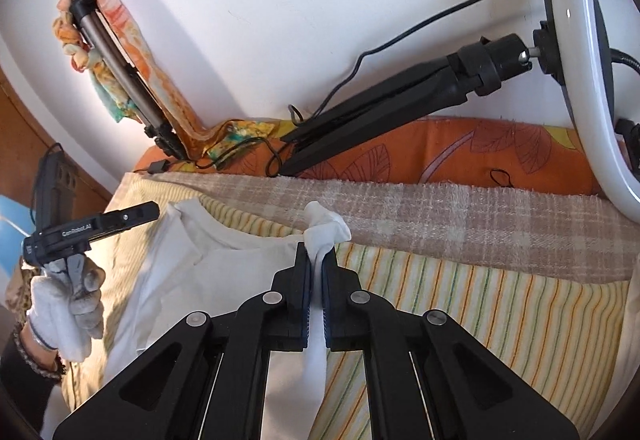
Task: Fold small clothes
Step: 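Close both tools on the collar edge of the shirt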
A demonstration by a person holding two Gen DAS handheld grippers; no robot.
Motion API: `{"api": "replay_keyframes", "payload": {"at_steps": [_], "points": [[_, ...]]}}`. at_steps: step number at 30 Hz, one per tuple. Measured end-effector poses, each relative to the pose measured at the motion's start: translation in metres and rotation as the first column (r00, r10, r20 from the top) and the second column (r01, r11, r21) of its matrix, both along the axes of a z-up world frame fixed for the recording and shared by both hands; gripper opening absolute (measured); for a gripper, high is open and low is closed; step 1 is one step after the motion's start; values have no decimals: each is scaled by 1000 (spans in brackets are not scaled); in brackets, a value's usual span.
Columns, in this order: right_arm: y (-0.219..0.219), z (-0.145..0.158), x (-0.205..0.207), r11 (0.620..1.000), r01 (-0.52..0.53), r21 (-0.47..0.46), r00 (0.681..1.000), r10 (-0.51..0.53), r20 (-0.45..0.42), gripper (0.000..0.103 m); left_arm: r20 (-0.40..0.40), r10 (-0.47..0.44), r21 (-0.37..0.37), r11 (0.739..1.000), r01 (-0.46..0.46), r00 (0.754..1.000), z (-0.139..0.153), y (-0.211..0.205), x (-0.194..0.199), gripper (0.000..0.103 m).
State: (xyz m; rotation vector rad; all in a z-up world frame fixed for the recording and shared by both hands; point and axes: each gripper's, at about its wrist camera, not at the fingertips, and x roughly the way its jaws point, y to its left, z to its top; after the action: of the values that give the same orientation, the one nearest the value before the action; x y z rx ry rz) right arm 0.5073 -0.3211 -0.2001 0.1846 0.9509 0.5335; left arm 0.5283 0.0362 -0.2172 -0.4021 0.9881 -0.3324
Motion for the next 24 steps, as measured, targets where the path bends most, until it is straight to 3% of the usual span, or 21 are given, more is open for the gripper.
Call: {"api": "replay_keyframes", "payload": {"at_steps": [6,8,9,13,24], "points": [[-2,-13,8,1000,7,27,999,-6,-39,8,20,-6,77,997,4,1000,-3,-13,14,42],[-3,-19,12,999,17,30,998,-14,-66,13,15,-35,87,996,33,999,-4,-19,17,14],[-3,-21,13,999,25,30,997,-23,-68,13,12,-43,97,994,41,999,-5,-22,17,4],[0,-16,8,999,14,36,999,-12,-37,5,43,-57,114,992,52,997,1,-26,11,2],[-1,34,-29,999,-19,39,998,16,57,4,112,-85,94,993,75,990,43,-21,-27,2]]}}
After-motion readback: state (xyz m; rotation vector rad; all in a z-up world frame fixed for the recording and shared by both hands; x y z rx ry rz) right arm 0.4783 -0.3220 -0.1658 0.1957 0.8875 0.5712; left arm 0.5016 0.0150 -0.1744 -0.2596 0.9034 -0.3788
